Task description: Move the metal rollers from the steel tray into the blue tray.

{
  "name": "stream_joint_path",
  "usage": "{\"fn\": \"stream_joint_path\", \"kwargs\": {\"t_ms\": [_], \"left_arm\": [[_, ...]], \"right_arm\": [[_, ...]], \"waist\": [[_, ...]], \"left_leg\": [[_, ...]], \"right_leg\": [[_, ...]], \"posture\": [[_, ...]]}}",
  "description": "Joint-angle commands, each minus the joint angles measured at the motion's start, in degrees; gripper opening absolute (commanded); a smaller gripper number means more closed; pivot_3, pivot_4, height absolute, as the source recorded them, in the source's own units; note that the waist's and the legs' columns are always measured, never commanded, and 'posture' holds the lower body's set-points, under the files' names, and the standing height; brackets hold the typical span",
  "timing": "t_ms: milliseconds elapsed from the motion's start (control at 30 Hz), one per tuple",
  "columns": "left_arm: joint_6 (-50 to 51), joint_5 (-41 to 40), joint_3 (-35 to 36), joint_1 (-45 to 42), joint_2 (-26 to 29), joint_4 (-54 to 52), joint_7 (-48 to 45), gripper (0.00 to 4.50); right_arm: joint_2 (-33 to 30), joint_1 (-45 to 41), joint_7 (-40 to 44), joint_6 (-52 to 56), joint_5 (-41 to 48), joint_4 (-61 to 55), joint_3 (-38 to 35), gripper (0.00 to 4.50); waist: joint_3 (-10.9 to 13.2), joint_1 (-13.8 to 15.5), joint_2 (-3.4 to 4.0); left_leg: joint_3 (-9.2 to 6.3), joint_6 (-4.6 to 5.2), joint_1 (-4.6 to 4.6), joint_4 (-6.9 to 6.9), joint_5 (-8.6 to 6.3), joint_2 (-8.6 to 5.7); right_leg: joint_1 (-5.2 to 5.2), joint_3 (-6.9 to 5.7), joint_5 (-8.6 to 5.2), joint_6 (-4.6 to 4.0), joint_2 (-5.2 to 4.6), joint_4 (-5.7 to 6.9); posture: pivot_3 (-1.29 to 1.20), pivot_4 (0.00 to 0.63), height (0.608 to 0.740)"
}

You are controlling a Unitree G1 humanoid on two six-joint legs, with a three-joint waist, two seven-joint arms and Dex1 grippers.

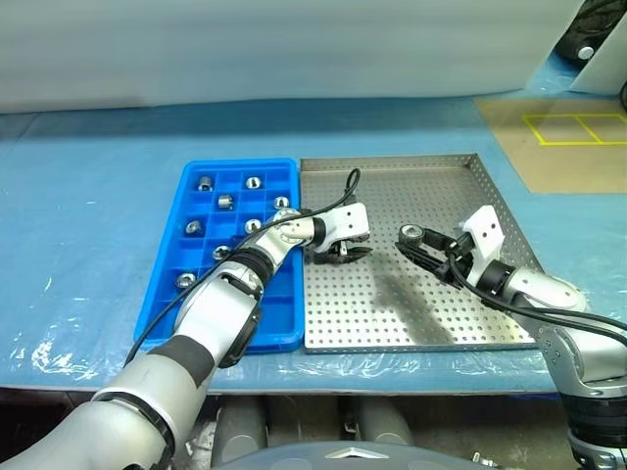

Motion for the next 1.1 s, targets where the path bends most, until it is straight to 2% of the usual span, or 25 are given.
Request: {"fn": "stream_joint_path", "kwargs": {"t_ms": [33, 233, 467, 633, 767, 833, 1100], "left_arm": [[1.29, -7.49, 6.43, -2.87, 1.00, -1.22, -8.00, 3.30], [13.56, -22.77, 18.56, -10.73, 4.85, -6.34, -26.65, 3.30], [24.13, -26.65, 23.95, -15.41, 16.96, -6.61, -27.19, 3.30], [33.50, -28.02, 24.76, -13.31, 28.18, -9.35, -34.15, 3.30], [41.45, -29.47, 23.15, -3.11, 35.60, -21.92, -40.83, 3.30], [45.86, -32.20, 23.92, 5.66, 38.42, -33.69, -42.02, 3.30], [59.39, -42.75, 30.52, 33.88, 42.45, -70.64, -33.50, 3.30]], "right_arm": [[0.33, -1.23, 0.11, -1.36, 0.21, -1.43, -0.29, 1.65], [1.18, -3.51, 0.84, -1.92, 0.32, 0.08, 0.34, 1.65], [1.72, -8.64, 4.43, -2.12, 0.37, 1.98, 4.17, 1.65], [2.71, -14.72, 7.97, -2.81, 0.06, 5.53, 8.09, 1.65], [5.59, -20.58, 11.35, -3.31, 0.00, 10.10, 12.25, 1.65], [7.32, -23.11, 14.50, -3.82, -0.53, 12.99, 15.73, 1.65], [13.62, -30.72, 22.99, -10.35, -5.28, 26.86, 23.25, 1.65]], "waist": [[0.00, 0.07, 0.00], [0.03, 0.21, -0.03], [0.03, 0.16, -0.01], [0.10, 0.42, -0.04], [0.10, 1.09, -0.02], [0.10, 1.96, -0.02], [0.15, 6.16, -0.13]], "left_leg": [[0.00, 0.01, -0.03, 0.00, 0.00, -0.01], [0.02, 0.02, -0.27, -0.02, 0.01, -0.03], [0.21, 0.00, -0.14, -0.29, 0.02, -0.03], [0.24, -0.10, -0.23, -0.37, 0.07, 0.03], [0.28, -0.16, -0.13, -0.55, 0.10, 0.03], [0.30, -0.20, -0.14, -0.60, 0.12, 0.07], [0.10, -0.64, -0.53, -0.49, 0.18, 0.15]], "right_leg": [[-0.02, 0.00, 0.00, 0.00, 0.00, -0.01], [-0.31, 0.02, 0.01, -0.01, -0.03, 0.06], [-0.39, 0.18, -0.01, -0.03, 0.00, 0.00], [-0.60, 0.24, -0.01, -0.03, 0.09, 0.04], [-0.60, 0.27, -0.01, -0.05, 0.09, 0.05], [-0.64, 0.24, -0.02, -0.08, 0.09, 0.09], [-1.05, -0.19, -0.18, -0.33, -0.01, 0.73]], "posture": [[-0.45, 0.150, 0.740], [-0.41, 0.150, 0.740], [-0.34, 0.150, 0.740], [-0.25, 0.150, 0.740], [-0.14, 0.150, 0.740], [-0.10, 0.150, 0.740], [0.12, 0.150, 0.740]]}}
